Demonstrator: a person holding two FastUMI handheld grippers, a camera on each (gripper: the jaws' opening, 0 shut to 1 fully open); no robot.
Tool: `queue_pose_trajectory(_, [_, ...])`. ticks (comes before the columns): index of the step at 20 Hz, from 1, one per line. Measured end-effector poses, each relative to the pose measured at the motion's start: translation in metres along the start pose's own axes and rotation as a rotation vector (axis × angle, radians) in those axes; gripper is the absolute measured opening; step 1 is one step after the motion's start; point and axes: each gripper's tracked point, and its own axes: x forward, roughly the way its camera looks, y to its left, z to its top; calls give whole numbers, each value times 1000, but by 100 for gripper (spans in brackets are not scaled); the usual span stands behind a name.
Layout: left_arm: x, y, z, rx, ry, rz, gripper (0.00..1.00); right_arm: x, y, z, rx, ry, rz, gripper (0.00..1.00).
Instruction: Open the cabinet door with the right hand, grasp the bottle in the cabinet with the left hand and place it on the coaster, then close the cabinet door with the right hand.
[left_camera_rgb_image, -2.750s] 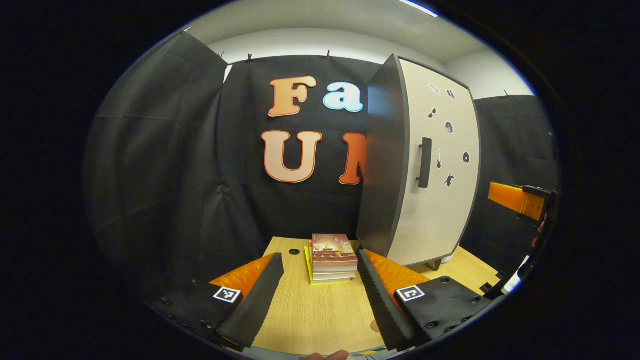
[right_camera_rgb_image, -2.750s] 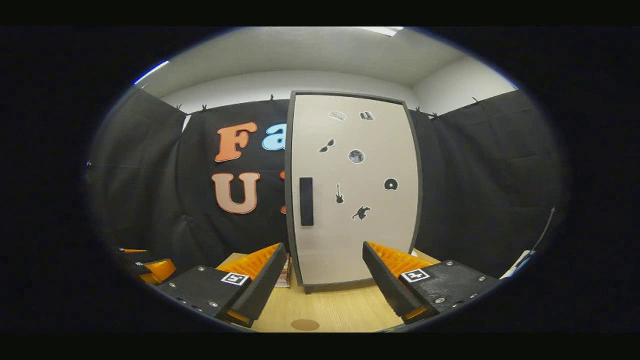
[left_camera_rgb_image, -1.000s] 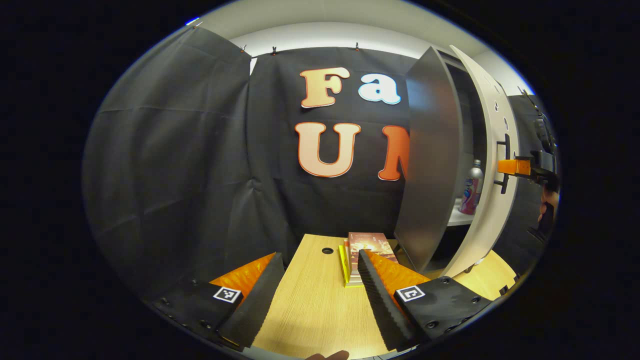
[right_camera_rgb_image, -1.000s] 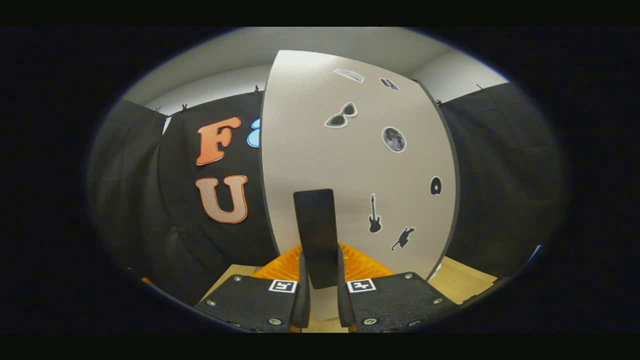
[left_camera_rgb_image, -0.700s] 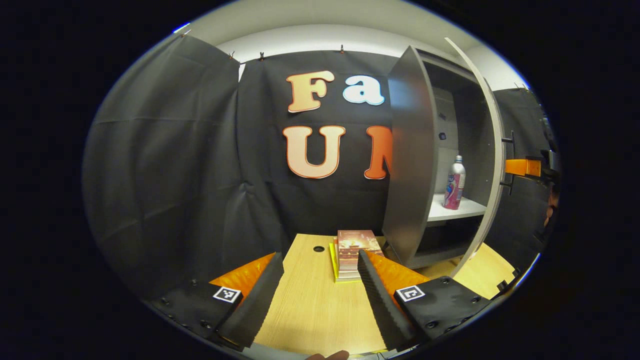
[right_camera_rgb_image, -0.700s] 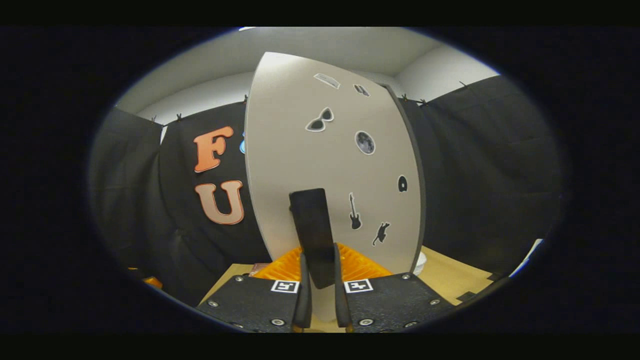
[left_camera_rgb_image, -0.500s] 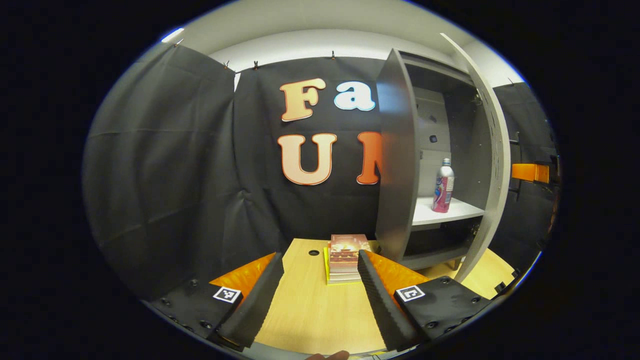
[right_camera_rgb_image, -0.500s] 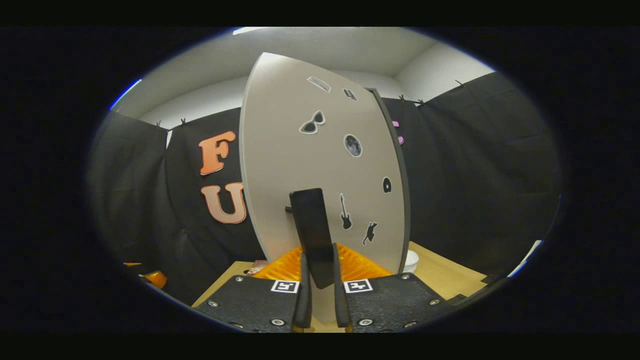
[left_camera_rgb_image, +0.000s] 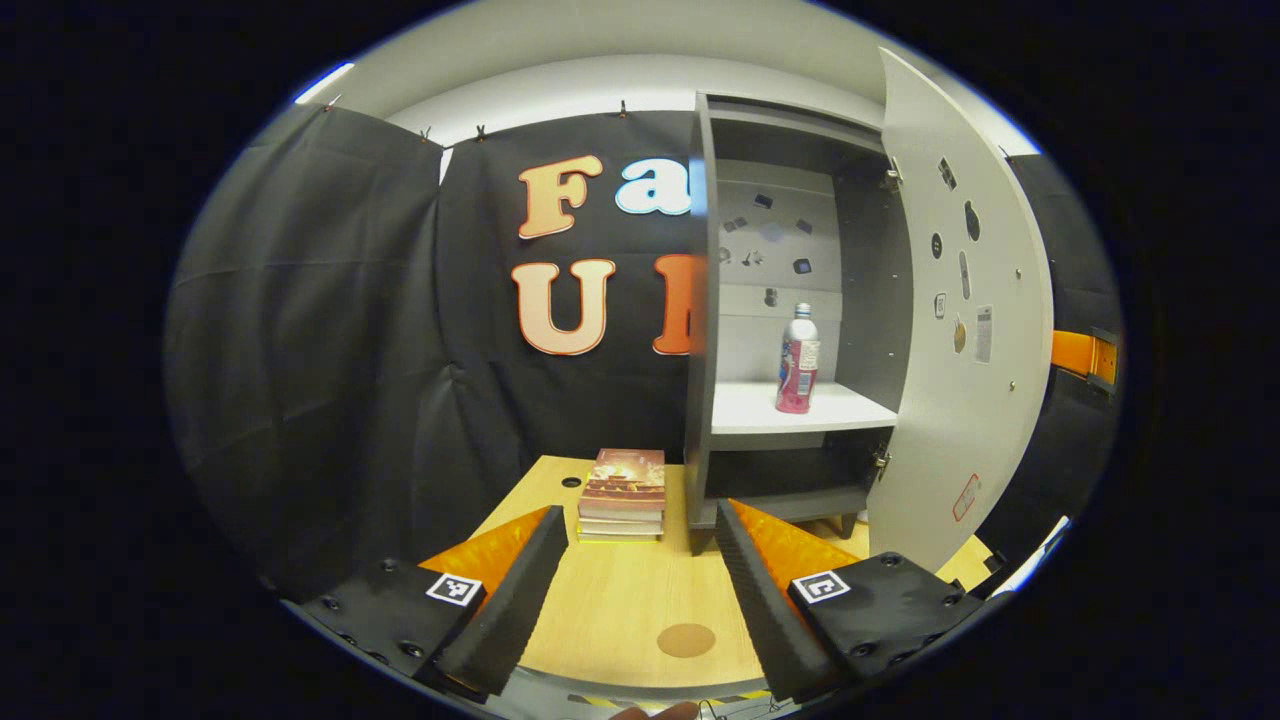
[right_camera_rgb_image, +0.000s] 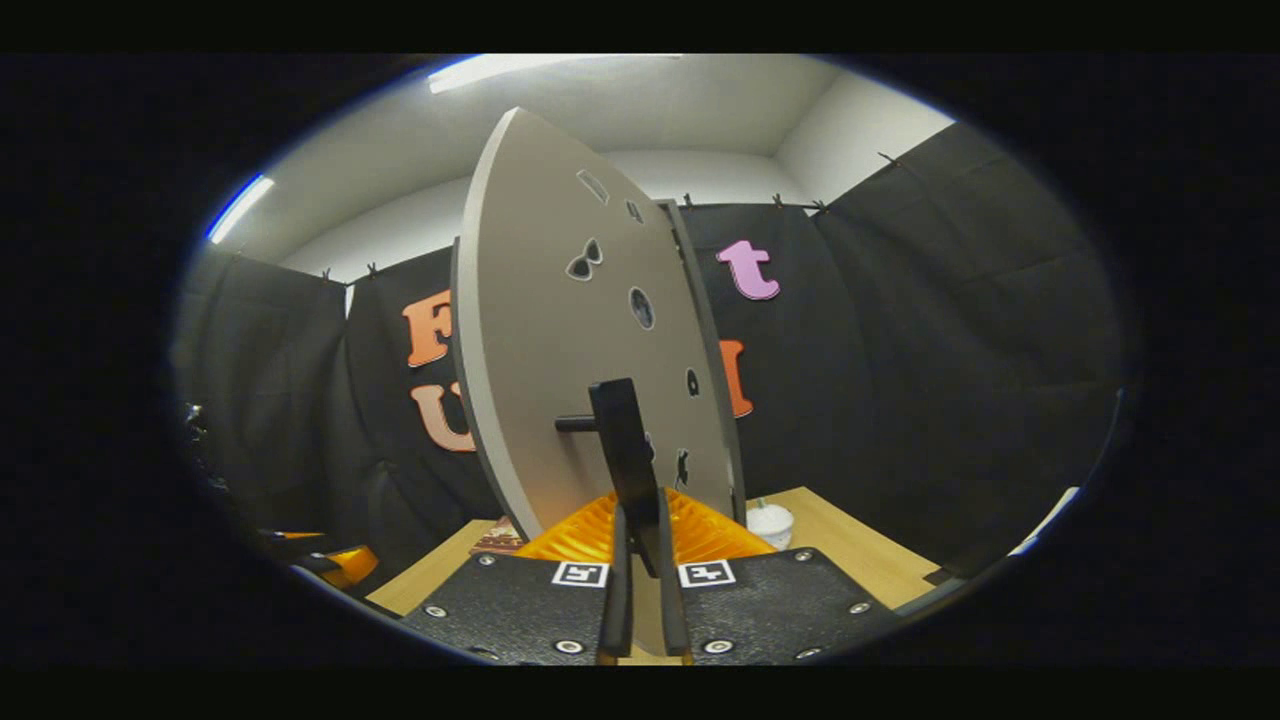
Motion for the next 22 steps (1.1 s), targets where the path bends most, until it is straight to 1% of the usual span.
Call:
queue_pose_trajectory(1, [-2,-7,0,-1,3,-1,97,-4,-14,2,-9,-2,-5,9])
queue_pose_trajectory(2, [-2,-14,1,0,0,1,97,-7,-28,6,-18,-4,-14,13])
queue_pose_trajectory(3, [-2,-19,4,3,-5,6,97,-9,-42,9,-23,-5,-27,12])
queue_pose_trajectory(4, [-2,-23,5,6,-8,8,94,-8,-54,11,-30,-5,-33,8])
queue_pose_trajectory(5, [-1,-27,5,8,-9,10,94,-8,-65,15,-31,-6,-34,8])
queue_pose_trajectory(6, [1,-32,5,6,-11,5,95,-8,-74,17,-32,-7,-30,12])
queue_pose_trajectory(7, [1,-37,6,6,-12,4,95,-6,-83,19,-22,-8,-29,7])
queue_pose_trajectory(8, [2,-41,6,9,-13,3,97,-4,-93,21,-9,-6,-27,6])
queue_pose_trajectory(9, [3,-44,7,13,-14,1,95,-3,-101,21,0,-4,-26,6])
queue_pose_trajectory(10, [5,-46,8,14,-17,2,94,-3,-105,24,1,-4,-24,11])
queue_pose_trajectory(11, [7,-48,9,14,-19,2,94,-5,-109,25,1,-2,-19,5])
queue_pose_trajectory(12, [8,-48,9,15,-20,4,94,-4,-113,26,4,-1,-15,5])
queue_pose_trajectory(13, [9,-50,11,18,-22,4,97,-4,-115,25,6,1,-8,4])
queue_pose_trajectory(17, [10,-54,15,20,-25,9,97,-4,-123,28,-7,6,10,4])
queue_pose_trajectory(18, [10,-54,15,25,-26,11,94,-2,-124,27,-5,9,15,5])
queue_pose_trajectory(19, [9,-53,16,29,-27,16,94,-2,-126,27,-5,9,19,5])
queue_pose_trajectory(20, [10,-53,15,28,-28,19,97,-3,-126,28,-8,10,23,5])
queue_pose_trajectory(21, [9,-52,14,27,-26,21,94,-3,-125,27,-7,12,26,5])
queue_pose_trajectory(22, [9,-52,13,28,-24,24,94,-3,-126,28,-8,11,29,5])
